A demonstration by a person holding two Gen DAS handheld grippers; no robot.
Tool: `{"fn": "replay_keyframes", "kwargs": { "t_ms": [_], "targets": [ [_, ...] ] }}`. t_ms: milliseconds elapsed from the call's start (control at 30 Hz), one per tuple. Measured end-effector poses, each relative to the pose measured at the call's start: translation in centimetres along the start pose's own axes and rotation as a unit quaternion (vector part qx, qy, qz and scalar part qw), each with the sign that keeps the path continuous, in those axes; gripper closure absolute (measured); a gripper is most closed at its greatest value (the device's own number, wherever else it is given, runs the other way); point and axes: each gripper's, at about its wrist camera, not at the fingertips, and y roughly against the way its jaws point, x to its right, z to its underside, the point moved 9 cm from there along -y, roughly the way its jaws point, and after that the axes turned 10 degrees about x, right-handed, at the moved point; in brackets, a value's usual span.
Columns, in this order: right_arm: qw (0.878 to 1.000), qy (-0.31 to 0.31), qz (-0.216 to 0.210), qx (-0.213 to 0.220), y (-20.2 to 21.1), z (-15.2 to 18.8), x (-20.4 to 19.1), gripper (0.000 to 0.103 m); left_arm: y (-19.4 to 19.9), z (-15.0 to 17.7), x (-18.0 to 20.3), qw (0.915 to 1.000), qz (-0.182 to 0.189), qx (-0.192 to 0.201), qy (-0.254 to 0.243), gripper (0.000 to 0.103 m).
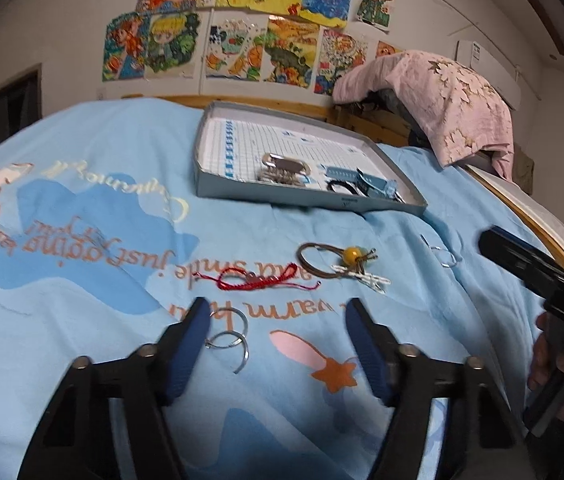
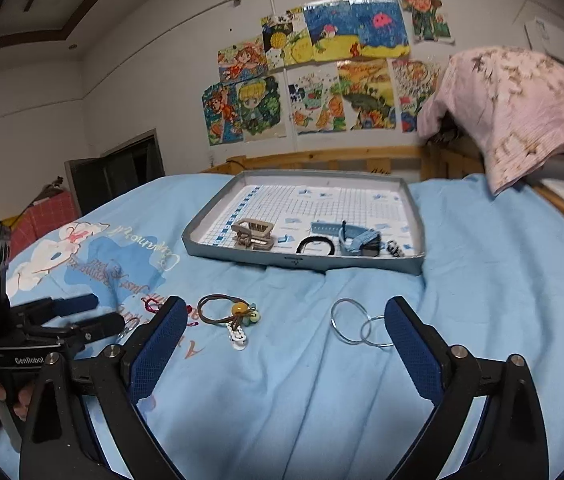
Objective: Organize jewelry
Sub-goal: 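Grasp a small silver ring with the left tool while the right tool grasps the white beaded keychain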
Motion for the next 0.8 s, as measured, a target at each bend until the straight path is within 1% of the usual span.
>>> {"fn": "replay_keyframes", "kwargs": {
  "t_ms": [33,67,133,200,267,333,400,433,533,700,767,800],
  "targets": [
    [1.0,-0.001,-0.006,-0.006,-0.6,0.2,0.0,0.019,0.0,0.2,0.1,1.0,0.003,-0.002,0.0,0.046],
    [1.0,-0.001,-0.012,-0.012,-1.2,0.5,-0.2,0.022,0.0,0.4,0.1,1.0,0.006,-0.004,0.0,0.046],
    [0.999,0.004,-0.028,-0.027,-2.5,1.1,-0.8,0.032,0.1,0.8,0.3,0.9998,0.016,-0.011,-0.002,0.048],
    [0.998,0.012,-0.044,-0.045,-3.7,1.9,-1.5,0.033,0.2,1.3,0.5,0.9995,0.023,-0.021,-0.007,0.053],
    [0.996,0.02,-0.055,-0.061,-4.6,2.6,-1.9,0.034,0.2,1.7,0.6,0.9992,0.019,-0.032,-0.013,0.055],
    [0.994,0.029,-0.068,-0.079,-5.6,3.4,-2.6,0.041,-0.1,2.3,0.5,0.9988,0.014,-0.045,-0.015,0.062],
    [0.992,0.033,-0.077,-0.094,-6.4,4.1,-3.1,0.045,-0.3,2.7,0.2,0.9983,0.004,-0.057,-0.013,0.066],
    [0.991,0.036,-0.082,-0.101,-6.7,4.5,-3.2,0.048,-0.3,2.8,-0.1,0.9981,0.002,-0.061,-0.01,0.066],
    [0.987,0.042,-0.095,-0.12,-7.3,5.3,-3.8,0.054,-0.3,3.2,-0.8,0.9977,-0.006,-0.068,0.004,0.067],
    [0.981,0.06,-0.115,-0.142,-8.0,6.4,-5.1,0.059,-0.4,3.6,-1.8,0.9969,-0.026,-0.073,0.015,0.067],
    [0.98,0.065,-0.118,-0.149,-8.3,6.7,-5.3,0.06,-0.7,3.8,-1.9,0.9962,-0.034,-0.079,0.012,0.068],
    [0.979,0.066,-0.119,-0.153,-8.5,6.8,-5.4,0.06,-0.8,3.9,-1.9,0.9958,-0.039,-0.082,0.009,0.07]
  ]
}}
